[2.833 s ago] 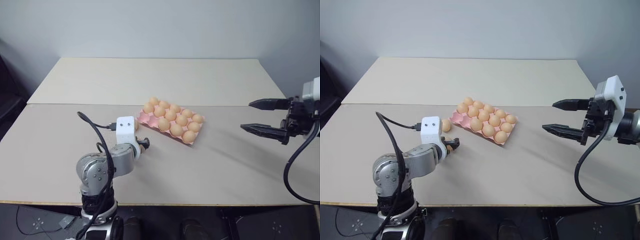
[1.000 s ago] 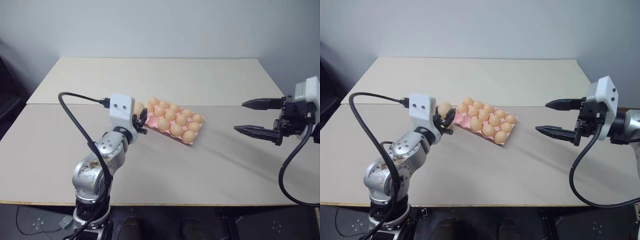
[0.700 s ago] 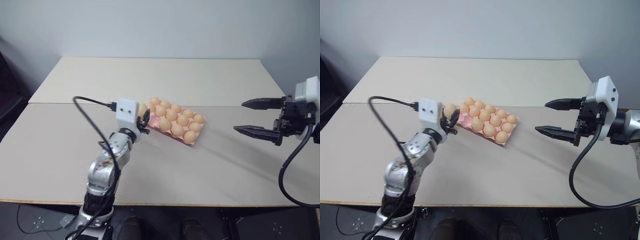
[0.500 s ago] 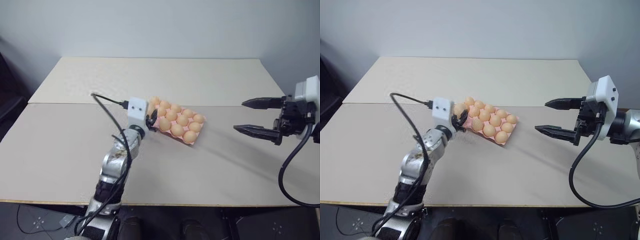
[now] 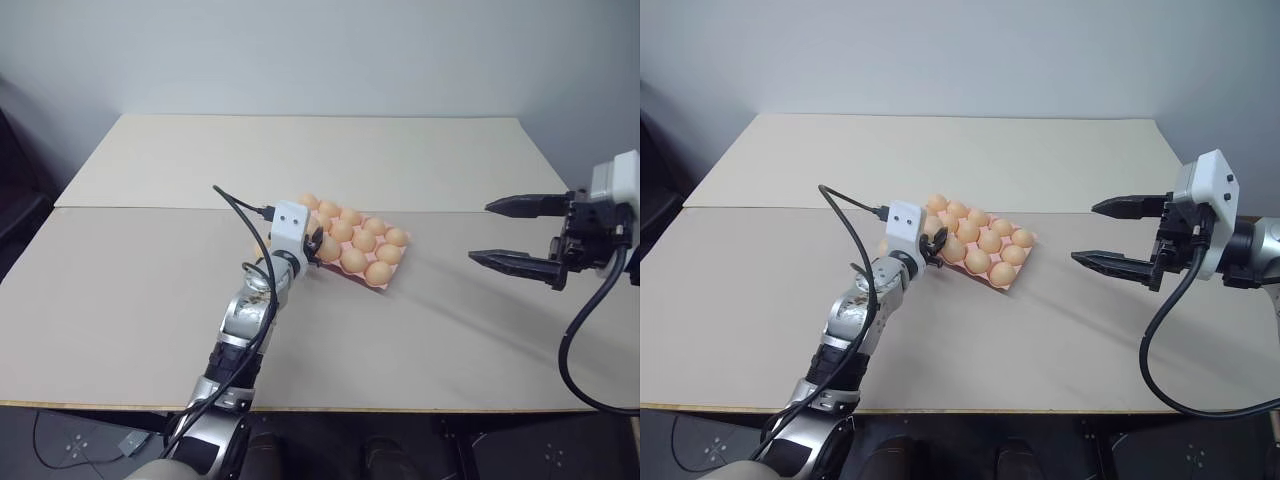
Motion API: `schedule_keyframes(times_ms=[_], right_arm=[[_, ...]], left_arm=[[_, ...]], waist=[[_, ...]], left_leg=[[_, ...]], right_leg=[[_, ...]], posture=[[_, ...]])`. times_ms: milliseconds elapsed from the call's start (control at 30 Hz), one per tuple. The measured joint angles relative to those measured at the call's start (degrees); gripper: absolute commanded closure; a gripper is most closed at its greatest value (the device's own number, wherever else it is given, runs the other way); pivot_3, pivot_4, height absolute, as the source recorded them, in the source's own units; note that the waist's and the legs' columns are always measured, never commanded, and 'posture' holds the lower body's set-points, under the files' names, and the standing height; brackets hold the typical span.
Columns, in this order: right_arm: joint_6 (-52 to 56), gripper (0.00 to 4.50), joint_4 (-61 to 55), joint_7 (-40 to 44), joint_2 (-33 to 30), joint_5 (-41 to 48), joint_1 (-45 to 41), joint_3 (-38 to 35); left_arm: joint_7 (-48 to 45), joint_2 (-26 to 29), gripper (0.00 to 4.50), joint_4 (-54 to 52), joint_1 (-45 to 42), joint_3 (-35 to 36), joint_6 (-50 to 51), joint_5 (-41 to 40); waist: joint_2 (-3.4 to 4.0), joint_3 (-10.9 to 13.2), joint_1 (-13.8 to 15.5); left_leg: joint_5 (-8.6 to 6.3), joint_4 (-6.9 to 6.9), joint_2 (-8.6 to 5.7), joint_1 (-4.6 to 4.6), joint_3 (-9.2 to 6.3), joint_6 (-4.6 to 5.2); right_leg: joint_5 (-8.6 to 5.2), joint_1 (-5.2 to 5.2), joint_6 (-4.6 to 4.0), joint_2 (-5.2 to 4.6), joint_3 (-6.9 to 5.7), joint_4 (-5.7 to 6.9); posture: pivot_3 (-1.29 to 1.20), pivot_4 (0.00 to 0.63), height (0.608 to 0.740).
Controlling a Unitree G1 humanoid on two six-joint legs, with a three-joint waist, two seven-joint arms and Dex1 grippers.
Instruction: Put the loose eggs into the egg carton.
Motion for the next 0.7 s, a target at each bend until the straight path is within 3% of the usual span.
schedule_keyframes(times_ms=[333, 633, 700], right_arm=[[0.5, 0.00, -0.6, -0.1, 0.0, 0.0, 0.1, 0.0], [1.1, 0.00, -0.9, -0.1, 0.0, 0.0, 0.7, 0.0], [1.1, 0.00, -1.2, -0.2, 0.0, 0.0, 0.8, 0.0]], left_arm=[[1.5, -1.8, 2.83, 4.9, -1.8, 1.0, -2.1, 0.7], [0.8, -1.4, 0.03, 3.3, -1.5, 1.2, -1.4, 0.7], [0.2, -0.8, 0.03, 0.1, -0.7, 1.1, 0.6, 0.6]], waist=[[-0.01, 0.0, 0.1], [-0.01, 0.0, 0.1], [0.00, 0.0, 0.1]], left_leg=[[0.00, 0.00, 0.00, -0.02, 0.00, 0.00], [0.01, 0.00, 0.00, -0.03, 0.00, -0.01], [0.01, 0.00, 0.00, -0.03, 0.00, -0.03]], right_leg=[[0.00, -0.01, 0.00, 0.00, -0.01, -0.02], [0.00, -0.01, 0.00, 0.00, -0.01, -0.02], [0.00, -0.01, 0.01, 0.00, -0.01, -0.02]], posture=[[0.00, 0.150, 0.740], [0.00, 0.150, 0.740], [0.00, 0.150, 0.740]])
